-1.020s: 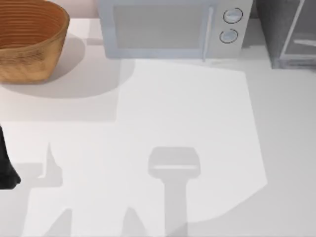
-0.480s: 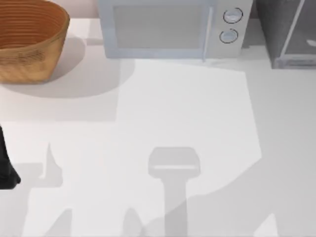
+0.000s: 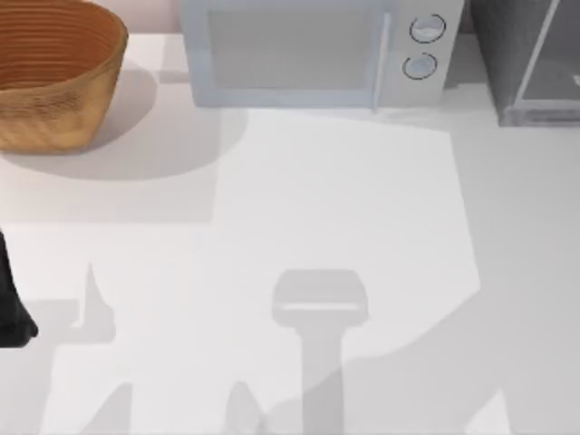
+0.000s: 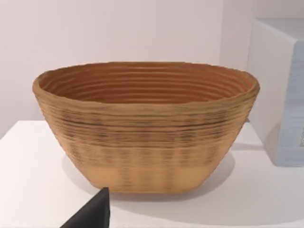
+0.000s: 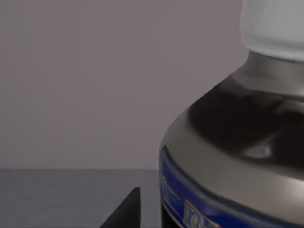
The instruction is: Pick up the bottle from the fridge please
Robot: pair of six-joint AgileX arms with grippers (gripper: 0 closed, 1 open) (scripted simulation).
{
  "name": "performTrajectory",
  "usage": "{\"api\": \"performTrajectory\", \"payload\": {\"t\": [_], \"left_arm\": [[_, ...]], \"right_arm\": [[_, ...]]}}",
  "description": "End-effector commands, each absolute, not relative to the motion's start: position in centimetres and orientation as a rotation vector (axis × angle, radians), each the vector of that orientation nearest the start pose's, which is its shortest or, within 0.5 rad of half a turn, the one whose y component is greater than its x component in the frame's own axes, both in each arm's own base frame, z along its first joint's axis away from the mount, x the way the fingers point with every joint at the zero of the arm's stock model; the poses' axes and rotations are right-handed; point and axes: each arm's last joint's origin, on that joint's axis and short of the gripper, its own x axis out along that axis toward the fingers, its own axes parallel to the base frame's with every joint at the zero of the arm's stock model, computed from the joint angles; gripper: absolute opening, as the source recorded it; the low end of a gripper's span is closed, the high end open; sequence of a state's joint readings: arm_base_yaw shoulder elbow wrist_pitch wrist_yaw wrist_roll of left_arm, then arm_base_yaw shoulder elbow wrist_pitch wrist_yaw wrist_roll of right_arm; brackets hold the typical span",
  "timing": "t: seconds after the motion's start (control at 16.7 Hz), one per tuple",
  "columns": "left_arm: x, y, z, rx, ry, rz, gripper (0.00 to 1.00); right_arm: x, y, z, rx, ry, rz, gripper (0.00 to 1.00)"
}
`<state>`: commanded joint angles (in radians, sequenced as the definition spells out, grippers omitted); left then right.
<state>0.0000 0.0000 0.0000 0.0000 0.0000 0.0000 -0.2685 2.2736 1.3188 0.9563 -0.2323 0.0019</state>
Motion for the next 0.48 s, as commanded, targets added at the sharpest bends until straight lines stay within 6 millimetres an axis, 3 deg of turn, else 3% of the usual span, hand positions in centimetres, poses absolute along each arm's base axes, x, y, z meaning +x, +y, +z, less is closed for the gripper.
{"api": "performTrajectory", "payload": {"t": [0.48], "left_arm": [[10.57, -0.12, 16.0, 0.0, 0.0, 0.0, 1.0]], "right_arm": [[47.03, -11.66, 13.53, -0.01, 0.002, -0.01, 0.02]]}}
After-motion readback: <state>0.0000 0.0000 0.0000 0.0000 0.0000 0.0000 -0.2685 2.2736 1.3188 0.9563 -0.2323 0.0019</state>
